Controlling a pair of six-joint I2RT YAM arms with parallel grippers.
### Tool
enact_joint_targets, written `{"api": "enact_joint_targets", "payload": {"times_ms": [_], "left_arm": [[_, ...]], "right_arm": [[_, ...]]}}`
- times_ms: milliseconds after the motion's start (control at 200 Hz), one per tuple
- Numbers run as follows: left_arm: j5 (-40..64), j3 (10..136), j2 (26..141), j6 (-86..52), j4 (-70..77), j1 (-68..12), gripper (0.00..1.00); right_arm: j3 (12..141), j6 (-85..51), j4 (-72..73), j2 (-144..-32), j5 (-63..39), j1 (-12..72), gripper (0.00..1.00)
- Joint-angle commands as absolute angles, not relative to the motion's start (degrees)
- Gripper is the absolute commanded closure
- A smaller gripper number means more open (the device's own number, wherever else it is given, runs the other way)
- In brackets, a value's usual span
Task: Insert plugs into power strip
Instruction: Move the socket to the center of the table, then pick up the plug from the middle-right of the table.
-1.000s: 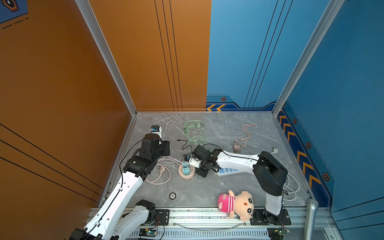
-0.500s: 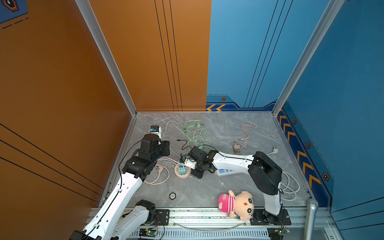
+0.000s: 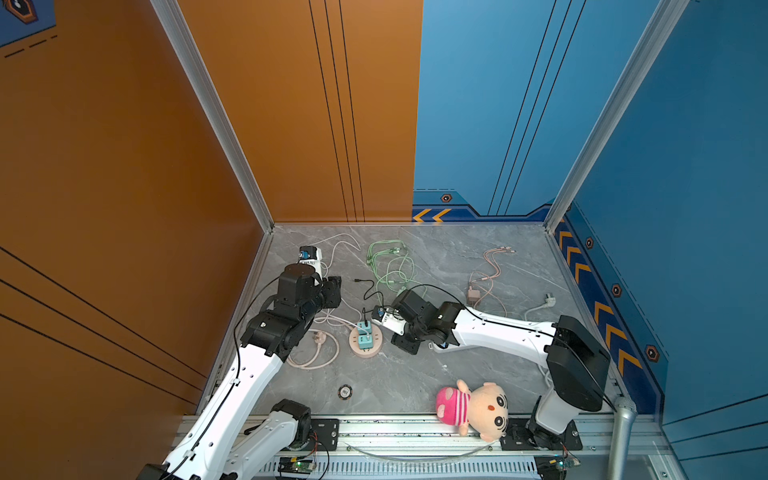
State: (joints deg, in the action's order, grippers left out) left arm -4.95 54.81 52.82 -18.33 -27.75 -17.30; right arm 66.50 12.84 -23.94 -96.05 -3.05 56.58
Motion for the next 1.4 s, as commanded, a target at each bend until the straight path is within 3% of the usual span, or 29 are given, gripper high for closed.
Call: {"api": "enact_joint_targets", "payload": {"times_ms": [0,145,445,706,861,1111,1251,1396], "left_arm": [[-2.83,57.15,54.58,-18.89,-29.79,-18.46,0.46],[-6.13,60.78,57.95,-18.45,-31.38,-22.89,0.44],[-12.52,68.66,68.45,-15.29,-35.88,-33.7,0.35],[-18.04,73.83,78.13,-11.9,-35.82,-39.64,0.34],[-16.25,78.2,84.68,-11.92,-35.32,-40.07,0.34],[-14.02,83.2,93.01,-12.71,-34.65,-41.44,0.35],[-10.9,82.99,95.12,-13.54,-32.71,-42.01,0.36],[-9.12,83.66,97.74,-13.47,-32.28,-43.06,0.37]], "right_arm": [[63.26,12.53,-24.46,-90.83,2.19,55.28,0.46],[61.22,12.42,-23.63,-84.55,3.33,50.15,0.35],[57.79,5.71,-15.74,-75.77,-7.26,36.58,0.19],[54.32,-2.26,-8.48,-69.65,-19.14,26.66,0.13],[53.12,-8.41,-4.26,-68.16,-26.99,21.61,0.12],[42.5,-35.15,27.07,-68.36,-36.75,10.21,0.02],[45.64,-36.83,22.5,-72.15,-39.34,7.59,0.0],[47.16,-33.94,16.73,-71.55,-34.83,6.88,0.01]]}}
